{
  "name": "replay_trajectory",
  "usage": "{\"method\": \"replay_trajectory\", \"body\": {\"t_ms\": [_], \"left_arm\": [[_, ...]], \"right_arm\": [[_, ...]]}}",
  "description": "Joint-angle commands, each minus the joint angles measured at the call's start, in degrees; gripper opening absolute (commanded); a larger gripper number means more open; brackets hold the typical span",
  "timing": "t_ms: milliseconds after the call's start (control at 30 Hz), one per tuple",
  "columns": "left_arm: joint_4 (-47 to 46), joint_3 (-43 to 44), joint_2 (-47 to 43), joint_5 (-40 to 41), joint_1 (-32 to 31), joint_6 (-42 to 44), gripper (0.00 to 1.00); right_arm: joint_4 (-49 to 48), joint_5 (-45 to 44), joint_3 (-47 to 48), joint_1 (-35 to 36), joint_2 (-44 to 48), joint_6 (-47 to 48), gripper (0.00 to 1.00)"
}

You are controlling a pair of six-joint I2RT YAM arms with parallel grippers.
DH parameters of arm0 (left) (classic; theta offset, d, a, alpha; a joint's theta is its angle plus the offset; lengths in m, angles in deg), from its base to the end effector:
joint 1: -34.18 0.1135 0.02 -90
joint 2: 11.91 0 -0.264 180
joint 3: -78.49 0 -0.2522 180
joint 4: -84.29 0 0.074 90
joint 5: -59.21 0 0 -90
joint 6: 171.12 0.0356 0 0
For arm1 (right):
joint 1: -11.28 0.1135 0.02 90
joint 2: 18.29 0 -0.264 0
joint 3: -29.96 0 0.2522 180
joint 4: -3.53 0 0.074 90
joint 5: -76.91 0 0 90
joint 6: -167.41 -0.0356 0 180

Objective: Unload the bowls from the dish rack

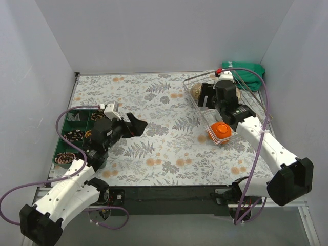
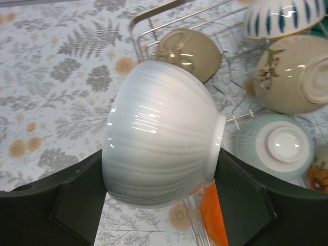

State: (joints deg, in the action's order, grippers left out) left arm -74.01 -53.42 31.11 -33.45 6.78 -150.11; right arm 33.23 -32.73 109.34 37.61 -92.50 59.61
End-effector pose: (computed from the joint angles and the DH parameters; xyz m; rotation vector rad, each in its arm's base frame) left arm 0.1619 -0.0858 0.2845 -0.6923 1.9226 -1.1662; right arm 0.2716 0.1211 0.3456 0.0719 1.9747 0.1592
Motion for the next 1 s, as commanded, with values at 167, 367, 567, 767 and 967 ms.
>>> {"method": "replay_trajectory", "body": {"t_ms": [167, 367, 567, 767, 967], "left_arm": [[-12.5, 2.94, 11.01, -9.55, -0.2, -11.51, 0.98], [-18.91, 3.82, 17.34, -10.44, -0.64, -17.75, 0.98], [-24.2, 3.55, 23.23, -8.42, -1.52, -23.98, 0.98], [-27.98, 5.22, 30.79, -8.16, -4.15, -26.28, 0.93], [-29.74, 6.1, 34.14, -6.84, -6.79, -26.81, 0.77]], "right_arm": [[-25.07, 28.67, -13.21, 0.04, 8.29, -10.04, 0.01], [-42.2, 38.09, -21.67, 0.13, 9.44, -21.46, 0.01], [-57.77, 43.01, -29.23, 0.57, 8.39, -30.18, 0.01], [-65.15, 45.65, -32.31, 0.92, 7.15, -34.84, 0.01], [-68.67, 47.15, -33.54, 1.1, 5.05, -36.6, 0.01]]}}
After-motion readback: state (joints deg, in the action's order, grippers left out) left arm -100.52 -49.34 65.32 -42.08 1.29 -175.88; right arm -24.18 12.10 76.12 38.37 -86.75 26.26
